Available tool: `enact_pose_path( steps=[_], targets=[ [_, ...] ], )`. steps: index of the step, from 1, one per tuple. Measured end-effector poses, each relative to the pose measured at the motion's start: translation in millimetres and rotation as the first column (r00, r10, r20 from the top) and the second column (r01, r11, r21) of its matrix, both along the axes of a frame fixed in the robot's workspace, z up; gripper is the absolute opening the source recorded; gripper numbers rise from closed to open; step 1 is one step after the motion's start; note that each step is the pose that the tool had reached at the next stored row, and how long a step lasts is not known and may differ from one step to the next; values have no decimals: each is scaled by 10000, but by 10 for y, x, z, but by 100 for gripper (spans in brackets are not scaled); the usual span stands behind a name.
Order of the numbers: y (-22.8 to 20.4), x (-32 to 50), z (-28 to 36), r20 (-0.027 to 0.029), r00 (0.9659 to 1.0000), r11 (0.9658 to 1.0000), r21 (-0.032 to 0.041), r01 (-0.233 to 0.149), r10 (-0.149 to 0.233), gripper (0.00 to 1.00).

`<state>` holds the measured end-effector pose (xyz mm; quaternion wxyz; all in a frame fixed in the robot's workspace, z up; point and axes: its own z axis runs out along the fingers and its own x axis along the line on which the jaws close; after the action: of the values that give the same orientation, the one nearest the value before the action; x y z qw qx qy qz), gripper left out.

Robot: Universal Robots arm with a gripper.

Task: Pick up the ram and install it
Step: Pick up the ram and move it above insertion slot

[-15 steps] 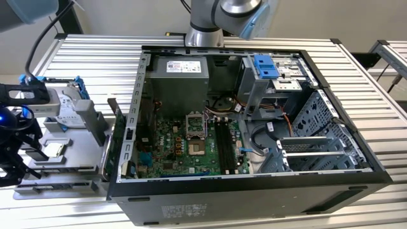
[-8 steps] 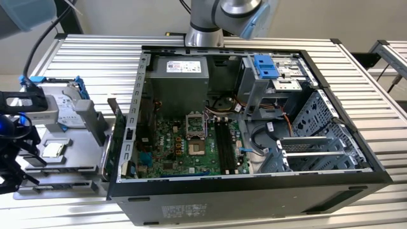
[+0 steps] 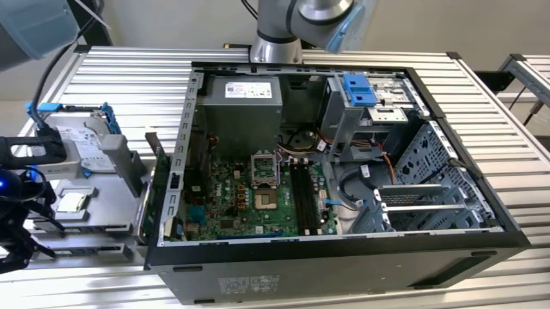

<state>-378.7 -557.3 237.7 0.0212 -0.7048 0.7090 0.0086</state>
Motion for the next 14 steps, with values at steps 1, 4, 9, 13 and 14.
enact_pose_path(
  steps=[1, 4, 9, 13, 14],
  targets=[
    [0, 0, -16, -2, 10000, 10000, -1, -16, 16, 100],
    [10, 0, -70, -3, 10000, 10000, -1, -31, 31, 100],
    [65, 0, -161, -2, 10000, 10000, -1, -30, 30, 100],
    [90, -6, -235, -2, 10000, 10000, -1, -30, 30, 100],
    [90, -11, -253, -3, 10000, 10000, -2, -29, 29, 100]
  ],
)
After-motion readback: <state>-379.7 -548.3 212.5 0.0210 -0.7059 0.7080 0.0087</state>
